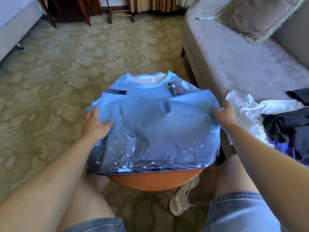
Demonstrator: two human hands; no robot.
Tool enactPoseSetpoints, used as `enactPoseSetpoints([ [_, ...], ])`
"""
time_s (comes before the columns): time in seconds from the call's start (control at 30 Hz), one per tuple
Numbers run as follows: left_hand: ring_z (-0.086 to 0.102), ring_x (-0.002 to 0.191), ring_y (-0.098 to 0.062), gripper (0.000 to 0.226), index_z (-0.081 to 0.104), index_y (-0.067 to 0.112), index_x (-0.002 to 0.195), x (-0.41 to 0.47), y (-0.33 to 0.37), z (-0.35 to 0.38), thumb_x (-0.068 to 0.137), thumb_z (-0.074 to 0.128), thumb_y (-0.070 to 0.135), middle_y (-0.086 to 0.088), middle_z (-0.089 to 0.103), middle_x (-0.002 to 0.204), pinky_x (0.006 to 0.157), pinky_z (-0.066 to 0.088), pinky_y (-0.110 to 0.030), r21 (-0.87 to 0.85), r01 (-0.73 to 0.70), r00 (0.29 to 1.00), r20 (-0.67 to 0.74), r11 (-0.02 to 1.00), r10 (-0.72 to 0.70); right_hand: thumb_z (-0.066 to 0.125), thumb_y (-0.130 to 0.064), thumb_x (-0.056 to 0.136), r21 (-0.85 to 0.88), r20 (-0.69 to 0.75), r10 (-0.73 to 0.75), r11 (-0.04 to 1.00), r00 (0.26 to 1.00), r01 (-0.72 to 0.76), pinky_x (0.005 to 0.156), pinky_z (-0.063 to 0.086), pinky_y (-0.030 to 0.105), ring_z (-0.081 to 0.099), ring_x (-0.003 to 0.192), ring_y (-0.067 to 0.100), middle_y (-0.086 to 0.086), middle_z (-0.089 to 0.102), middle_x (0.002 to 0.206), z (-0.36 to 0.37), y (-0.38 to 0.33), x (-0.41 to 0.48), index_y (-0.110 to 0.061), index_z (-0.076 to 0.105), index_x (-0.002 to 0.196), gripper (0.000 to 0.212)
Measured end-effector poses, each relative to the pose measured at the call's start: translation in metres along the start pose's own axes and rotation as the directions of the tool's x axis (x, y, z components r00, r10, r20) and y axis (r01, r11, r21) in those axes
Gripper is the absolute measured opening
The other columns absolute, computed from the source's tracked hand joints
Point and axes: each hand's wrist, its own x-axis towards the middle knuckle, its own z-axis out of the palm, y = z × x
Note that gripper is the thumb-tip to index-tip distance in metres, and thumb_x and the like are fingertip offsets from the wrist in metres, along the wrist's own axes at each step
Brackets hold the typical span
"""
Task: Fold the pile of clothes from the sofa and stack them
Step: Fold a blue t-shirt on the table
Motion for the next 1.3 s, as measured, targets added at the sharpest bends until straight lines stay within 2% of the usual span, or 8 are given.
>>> enactPoseSetpoints([
  [0.2, 0.030, 0.138, -0.042, 0.101, 0.010, 0.018, 0.154, -0.045, -0.029, 0.008, 0.080, 0.067, 0.057, -0.021, 0.028, 0.153, 0.111, 0.031, -0.053, -0.046, 0.182, 0.982, -0.052, 0.982, -0.184, 0.048, -0.093, 0.059, 0.147, 0.140, 0.223, 0.959, 0.965, -0.243, 0.104, 0.043, 0.051, 0.057, 0.118, 0.033, 0.014, 0.059, 0.130, 0.010, 0.086, -0.001, -0.015, 0.052, 0.130, 0.106],
  [0.43, 0.041, 0.132, -0.040, 0.086, 0.011, 0.016, 0.154, -0.080, -0.048, -0.010, 0.090, 0.063, 0.042, -0.013, 0.039, 0.151, 0.105, 0.037, -0.048, -0.020, 0.172, 0.985, 0.028, 0.985, -0.172, 0.042, -0.008, 0.094, 0.089, -0.003, 0.090, 0.992, 0.996, -0.089, 0.083, 0.046, 0.037, 0.059, 0.102, 0.034, 0.017, 0.057, 0.128, -0.026, 0.031, -0.082, -0.011, 0.035, 0.147, 0.053],
  [0.53, 0.041, 0.134, -0.034, 0.069, 0.020, 0.019, 0.154, -0.089, -0.047, -0.017, 0.095, 0.057, 0.018, -0.008, 0.038, 0.152, 0.106, 0.034, -0.041, -0.082, 0.081, 0.995, 0.060, 0.993, -0.077, 0.040, -0.002, 0.090, 0.056, 0.000, 0.004, 0.998, 1.000, -0.004, 0.066, 0.044, 0.030, 0.057, 0.078, 0.024, 0.013, 0.060, 0.109, -0.033, 0.025, -0.086, -0.017, 0.034, 0.148, 0.060],
  [0.67, 0.050, 0.126, -0.030, 0.041, 0.053, 0.010, 0.137, -0.083, -0.032, -0.036, 0.097, 0.048, 0.004, -0.011, 0.052, 0.140, 0.103, 0.037, -0.033, -0.309, 0.028, 0.999, -0.034, 0.951, -0.041, 0.046, -0.001, 0.088, 0.076, 0.023, -0.084, 0.994, 0.996, 0.082, 0.086, 0.052, 0.035, 0.063, 0.096, 0.025, 0.014, 0.061, 0.124, -0.031, -0.008, -0.088, -0.016, 0.048, 0.140, 0.054],
  [0.8, 0.059, 0.104, -0.032, 0.028, 0.070, 0.007, 0.112, -0.076, -0.016, -0.069, 0.096, 0.047, 0.004, -0.016, 0.066, 0.118, 0.085, 0.040, -0.027, -0.405, -0.003, 0.972, -0.215, 0.914, -0.092, 0.051, -0.003, 0.089, 0.125, 0.060, -0.145, 0.983, 0.988, 0.137, 0.053, 0.041, 0.011, 0.050, 0.050, 0.006, 0.009, 0.056, 0.069, -0.022, -0.059, -0.087, -0.013, 0.051, 0.138, 0.050],
  [0.9, 0.057, 0.113, -0.030, 0.029, 0.065, 0.004, 0.121, -0.073, -0.016, -0.076, 0.095, 0.051, 0.005, -0.015, 0.063, 0.124, 0.090, 0.037, -0.025, -0.403, 0.037, 0.976, -0.182, 0.914, -0.119, 0.058, -0.027, 0.093, 0.110, 0.214, -0.116, 0.990, 0.970, 0.094, 0.077, 0.046, 0.022, 0.054, 0.089, 0.020, 0.006, 0.054, 0.101, -0.006, -0.071, -0.081, -0.018, 0.035, 0.148, 0.060],
  [1.13, 0.059, 0.087, -0.026, 0.031, 0.058, 0.011, 0.113, -0.075, -0.023, -0.046, 0.086, 0.058, -0.005, -0.010, 0.064, 0.102, 0.076, 0.046, -0.036, -0.249, 0.103, 0.988, 0.137, 0.963, -0.070, 0.062, -0.040, 0.084, -0.053, 0.245, 0.083, 0.996, 0.966, -0.072, 0.059, 0.042, 0.027, 0.055, 0.083, 0.025, 0.013, 0.057, 0.097, 0.000, -0.020, -0.099, -0.010, 0.036, 0.144, 0.071],
  [1.3, 0.059, 0.107, -0.031, 0.067, 0.034, 0.022, 0.148, -0.073, -0.023, -0.037, 0.088, 0.059, 0.008, -0.008, 0.053, 0.137, 0.078, 0.052, -0.038, -0.176, 0.101, 0.978, 0.196, 0.979, -0.066, 0.062, -0.030, 0.092, -0.190, 0.173, -0.015, 0.981, 0.985, 0.048, 0.102, 0.041, 0.037, 0.054, 0.120, 0.030, 0.012, 0.057, 0.130, 0.001, -0.018, -0.102, -0.009, 0.041, 0.144, 0.060],
])
